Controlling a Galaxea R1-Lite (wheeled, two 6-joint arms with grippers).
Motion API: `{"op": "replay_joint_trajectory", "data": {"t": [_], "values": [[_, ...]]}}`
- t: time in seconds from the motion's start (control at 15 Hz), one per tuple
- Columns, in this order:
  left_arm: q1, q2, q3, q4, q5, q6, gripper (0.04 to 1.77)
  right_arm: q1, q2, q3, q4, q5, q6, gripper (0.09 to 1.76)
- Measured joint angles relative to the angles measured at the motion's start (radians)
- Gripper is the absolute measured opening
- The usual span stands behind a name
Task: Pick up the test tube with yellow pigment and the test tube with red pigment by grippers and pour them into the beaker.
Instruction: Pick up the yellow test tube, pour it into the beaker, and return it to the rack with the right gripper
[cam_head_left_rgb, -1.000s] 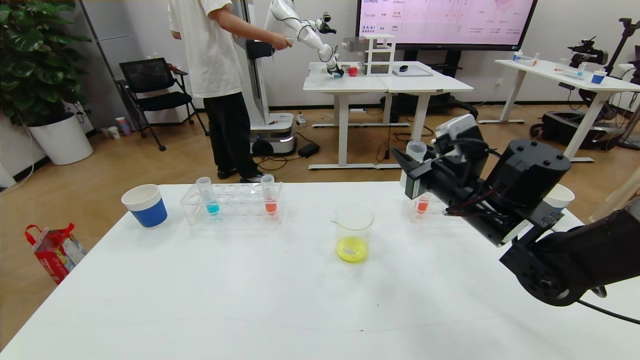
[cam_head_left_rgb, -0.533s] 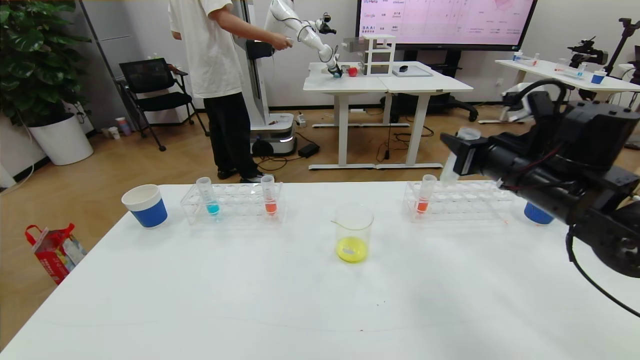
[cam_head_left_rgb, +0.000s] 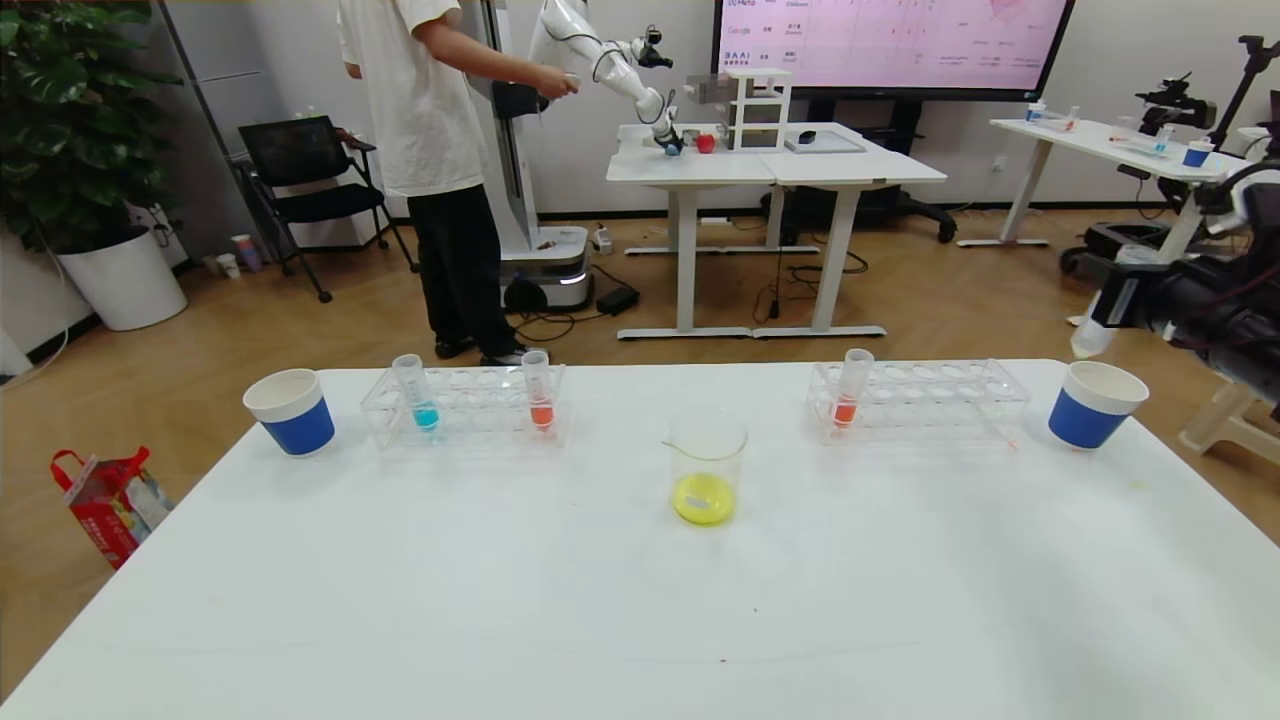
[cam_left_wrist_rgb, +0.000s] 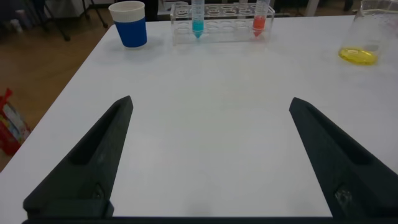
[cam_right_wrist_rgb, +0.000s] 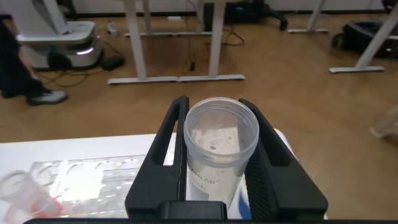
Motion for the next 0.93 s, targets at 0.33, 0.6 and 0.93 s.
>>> {"op": "replay_joint_trajectory", "data": {"t": [0.33,0.6,0.93], "values": [[0.0,0.0,0.0,0.0,0.0,0.0,1.75,-0.117,0.123,-0.066,-0.011,-0.001,-0.002,0.53],[0.0,0.0,0.0,0.0,0.0,0.0,1.75,-0.14,0.206,-0.071,-0.117,-0.003,-0.003,0.53],[0.0,0.0,0.0,0.0,0.0,0.0,1.75,-0.146,0.273,-0.056,-0.143,-0.003,-0.003,0.53]]}}
